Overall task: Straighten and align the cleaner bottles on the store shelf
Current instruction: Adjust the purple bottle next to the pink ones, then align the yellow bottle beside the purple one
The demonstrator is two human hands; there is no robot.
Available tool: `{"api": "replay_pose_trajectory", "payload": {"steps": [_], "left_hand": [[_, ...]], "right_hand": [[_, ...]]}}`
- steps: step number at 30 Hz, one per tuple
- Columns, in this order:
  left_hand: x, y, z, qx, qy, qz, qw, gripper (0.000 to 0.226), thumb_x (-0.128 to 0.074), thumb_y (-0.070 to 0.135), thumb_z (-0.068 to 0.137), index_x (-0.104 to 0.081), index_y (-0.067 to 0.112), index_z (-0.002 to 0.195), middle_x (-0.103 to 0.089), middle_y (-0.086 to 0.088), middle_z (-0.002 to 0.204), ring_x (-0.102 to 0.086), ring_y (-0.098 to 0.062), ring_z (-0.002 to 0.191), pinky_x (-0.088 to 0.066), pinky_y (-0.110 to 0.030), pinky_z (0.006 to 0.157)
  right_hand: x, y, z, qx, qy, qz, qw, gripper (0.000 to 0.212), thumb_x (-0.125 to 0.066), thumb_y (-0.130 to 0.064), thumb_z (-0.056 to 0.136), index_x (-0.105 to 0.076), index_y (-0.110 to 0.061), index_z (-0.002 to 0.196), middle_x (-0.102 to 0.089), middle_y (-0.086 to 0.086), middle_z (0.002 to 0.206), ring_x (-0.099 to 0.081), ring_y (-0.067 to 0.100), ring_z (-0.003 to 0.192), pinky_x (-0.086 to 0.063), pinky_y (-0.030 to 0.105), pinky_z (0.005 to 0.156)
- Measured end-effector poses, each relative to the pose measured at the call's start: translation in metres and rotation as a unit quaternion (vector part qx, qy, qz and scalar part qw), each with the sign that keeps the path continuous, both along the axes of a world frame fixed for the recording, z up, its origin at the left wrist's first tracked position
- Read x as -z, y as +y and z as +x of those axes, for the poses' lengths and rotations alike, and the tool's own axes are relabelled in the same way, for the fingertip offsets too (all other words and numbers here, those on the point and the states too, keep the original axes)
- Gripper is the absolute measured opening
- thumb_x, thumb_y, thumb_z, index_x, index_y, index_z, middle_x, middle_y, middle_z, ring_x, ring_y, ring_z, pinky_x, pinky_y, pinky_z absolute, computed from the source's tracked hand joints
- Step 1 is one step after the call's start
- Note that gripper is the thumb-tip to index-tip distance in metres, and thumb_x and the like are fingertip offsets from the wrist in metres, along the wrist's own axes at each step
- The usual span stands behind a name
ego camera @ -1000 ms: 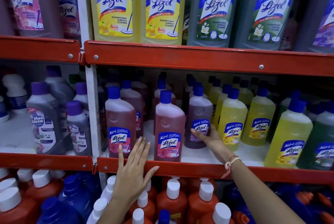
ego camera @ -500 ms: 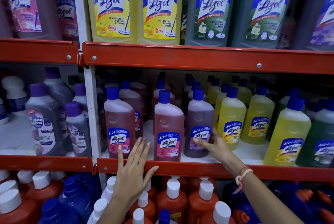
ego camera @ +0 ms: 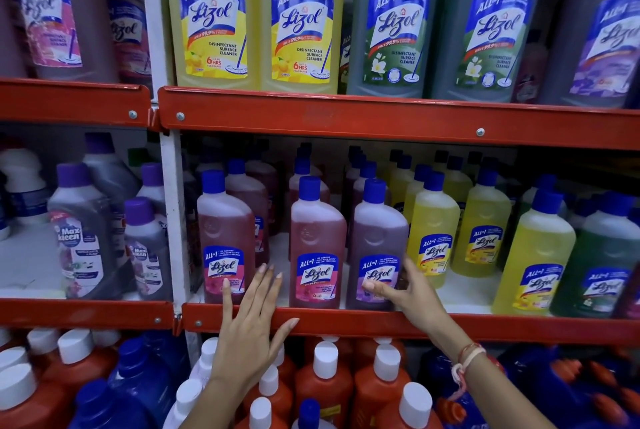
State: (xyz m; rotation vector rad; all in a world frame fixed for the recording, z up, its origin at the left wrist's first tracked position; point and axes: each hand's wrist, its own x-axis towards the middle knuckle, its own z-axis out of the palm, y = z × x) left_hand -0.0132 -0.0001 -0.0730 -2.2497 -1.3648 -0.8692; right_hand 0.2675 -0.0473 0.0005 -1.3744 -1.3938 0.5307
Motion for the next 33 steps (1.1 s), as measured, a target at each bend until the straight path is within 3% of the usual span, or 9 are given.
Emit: {"api": "replay_pose_trajectory", "payload": {"steps": [7, 11, 13, 15, 18, 20, 23, 27, 33], "left_hand": [[0.0, 0.0, 0.0, -0.005, 0.003, -0.005, 1.0, 0.074, -0.024, 0.064, 0.097, -0.026, 0.016, 0.154, -0.034, -0.007, 0.16, -0.02, -0.019, 0.15, 0.007, -0.053, 0.124], [0.0, 0.0, -0.001, -0.004, 0.003, 0.0, 1.0, 0.074, -0.023, 0.064, 0.097, -0.027, 0.016, 0.154, -0.035, -0.007, 0.159, -0.021, -0.019, 0.15, 0.007, -0.053, 0.124], [0.0, 0.0, 0.0, -0.003, 0.001, 0.003, 1.0, 0.074, -0.023, 0.064, 0.097, -0.027, 0.016, 0.154, -0.035, -0.008, 0.159, -0.022, -0.019, 0.15, 0.007, -0.053, 0.124], [0.001, 0.001, 0.0, -0.002, -0.002, 0.006, 1.0, 0.074, -0.024, 0.064, 0.097, -0.026, 0.016, 0.154, -0.034, -0.008, 0.159, -0.021, -0.019, 0.15, 0.007, -0.052, 0.124], [0.002, 0.001, 0.0, -0.003, -0.003, 0.008, 1.0, 0.074, -0.025, 0.064, 0.097, -0.025, 0.016, 0.154, -0.033, -0.008, 0.16, -0.02, -0.02, 0.15, 0.006, -0.053, 0.124], [0.002, 0.002, 0.0, -0.003, -0.003, 0.009, 1.0, 0.074, -0.024, 0.064, 0.097, -0.023, 0.017, 0.154, -0.032, -0.008, 0.16, -0.019, -0.019, 0.15, 0.007, -0.052, 0.124], [0.002, 0.002, 0.0, 0.0, -0.01, 0.009, 1.0, 0.074, -0.023, 0.064, 0.097, -0.022, 0.017, 0.154, -0.033, -0.008, 0.159, -0.018, -0.019, 0.15, 0.008, -0.051, 0.124], [0.003, 0.002, 0.001, 0.004, -0.018, 0.011, 1.0, 0.074, -0.022, 0.065, 0.097, -0.023, 0.016, 0.153, -0.036, -0.009, 0.158, -0.018, -0.018, 0.15, 0.009, -0.05, 0.124], [0.005, 0.004, 0.001, 0.005, -0.017, 0.021, 1.0, 0.074, -0.025, 0.064, 0.097, -0.026, 0.015, 0.153, -0.035, -0.009, 0.158, -0.019, -0.019, 0.15, 0.006, -0.052, 0.124]], "right_hand": [[0.001, -0.002, 0.0, -0.01, -0.001, 0.007, 1.0, 0.095, -0.078, -0.069, 0.045, -0.051, -0.022, 0.123, -0.072, 0.0, 0.109, -0.069, 0.015, 0.099, -0.059, 0.038, 0.083], [-0.006, -0.007, 0.008, -0.031, 0.019, 0.003, 0.999, 0.073, -0.075, -0.054, 0.057, -0.056, -0.019, 0.118, -0.07, 0.002, 0.111, -0.067, 0.016, 0.105, -0.057, 0.026, 0.082], [-0.011, -0.013, 0.015, 0.029, 0.037, 0.052, 0.998, 0.057, -0.071, -0.05, 0.063, -0.061, -0.016, 0.108, -0.07, 0.003, 0.105, -0.065, 0.015, 0.1, -0.054, 0.018, 0.076], [-0.016, -0.017, 0.024, 0.126, 0.064, 0.115, 0.983, 0.05, -0.07, -0.049, 0.069, -0.062, -0.014, 0.105, -0.068, 0.003, 0.103, -0.063, 0.016, 0.097, -0.053, 0.022, 0.077], [-0.02, -0.014, 0.04, 0.259, 0.054, 0.133, 0.955, 0.062, -0.071, -0.049, 0.074, -0.053, -0.013, 0.12, -0.059, 0.007, 0.119, -0.056, 0.023, 0.109, -0.047, 0.033, 0.087], [-0.02, -0.006, 0.053, 0.285, 0.04, 0.085, 0.954, 0.077, -0.073, -0.051, 0.071, -0.043, -0.011, 0.131, -0.051, 0.011, 0.132, -0.049, 0.028, 0.121, -0.044, 0.04, 0.097], [-0.022, 0.007, 0.068, 0.202, 0.089, 0.013, 0.975, 0.083, -0.077, -0.043, 0.071, -0.035, -0.014, 0.137, -0.049, 0.011, 0.138, -0.048, 0.029, 0.126, -0.041, 0.04, 0.1], [-0.02, 0.017, 0.085, 0.091, 0.137, -0.049, 0.985, 0.074, -0.077, -0.03, 0.074, -0.036, -0.018, 0.136, -0.055, 0.01, 0.132, -0.054, 0.024, 0.114, -0.043, 0.039, 0.096], [-0.021, 0.017, 0.089, 0.052, 0.11, -0.068, 0.99, 0.082, -0.076, -0.041, 0.067, -0.037, -0.02, 0.135, -0.06, 0.009, 0.124, -0.058, 0.025, 0.11, -0.047, 0.043, 0.094]]}}
